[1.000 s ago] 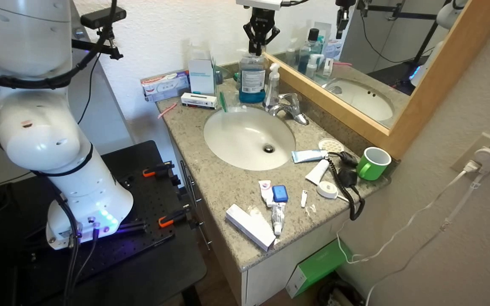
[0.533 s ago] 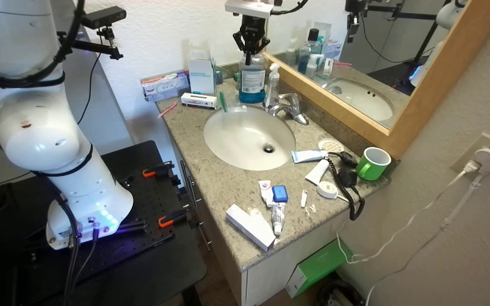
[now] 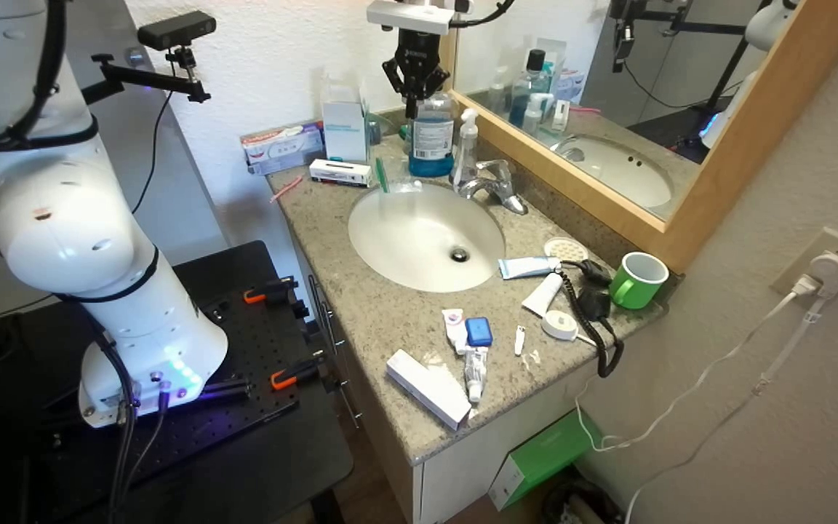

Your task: Push the top of the bottle on the left of the tap

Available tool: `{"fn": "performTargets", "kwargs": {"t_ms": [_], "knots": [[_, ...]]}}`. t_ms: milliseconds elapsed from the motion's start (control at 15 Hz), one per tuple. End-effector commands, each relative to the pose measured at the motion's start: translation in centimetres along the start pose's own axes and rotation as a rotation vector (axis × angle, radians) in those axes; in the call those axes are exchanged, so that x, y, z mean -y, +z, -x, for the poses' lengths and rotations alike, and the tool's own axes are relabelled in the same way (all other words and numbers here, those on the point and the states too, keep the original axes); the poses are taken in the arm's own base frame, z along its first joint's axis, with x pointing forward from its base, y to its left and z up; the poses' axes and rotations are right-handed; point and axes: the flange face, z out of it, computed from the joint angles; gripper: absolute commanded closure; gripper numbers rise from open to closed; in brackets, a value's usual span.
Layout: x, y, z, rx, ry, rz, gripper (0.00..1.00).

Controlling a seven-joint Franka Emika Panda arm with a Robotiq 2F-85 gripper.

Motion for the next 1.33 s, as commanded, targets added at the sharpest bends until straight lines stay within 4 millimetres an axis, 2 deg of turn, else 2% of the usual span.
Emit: {"fn": "performTargets", "kwargs": {"t_ms": [0,533,600,667,800,1000,1267], "knots": [[0.0,-0.1,0.1,0.001,0.000,0.000,0.91],[0.1,0.1,0.2,0.001,0.001,0.000,0.91],[0.1,0.1,0.2,0.001,0.001,0.000,0.66],[-1.0,0.0,0.8,0.005,-0.011,0.011,0.64],[-3.3,-0.3,2.5,0.009,-0.047,0.035,0.52],[-7.6,-0.4,5.3,0.049,-0.107,0.090,0.27],[-12.7,-0.1,8.7,0.073,-0.168,0.115,0.01]]}}
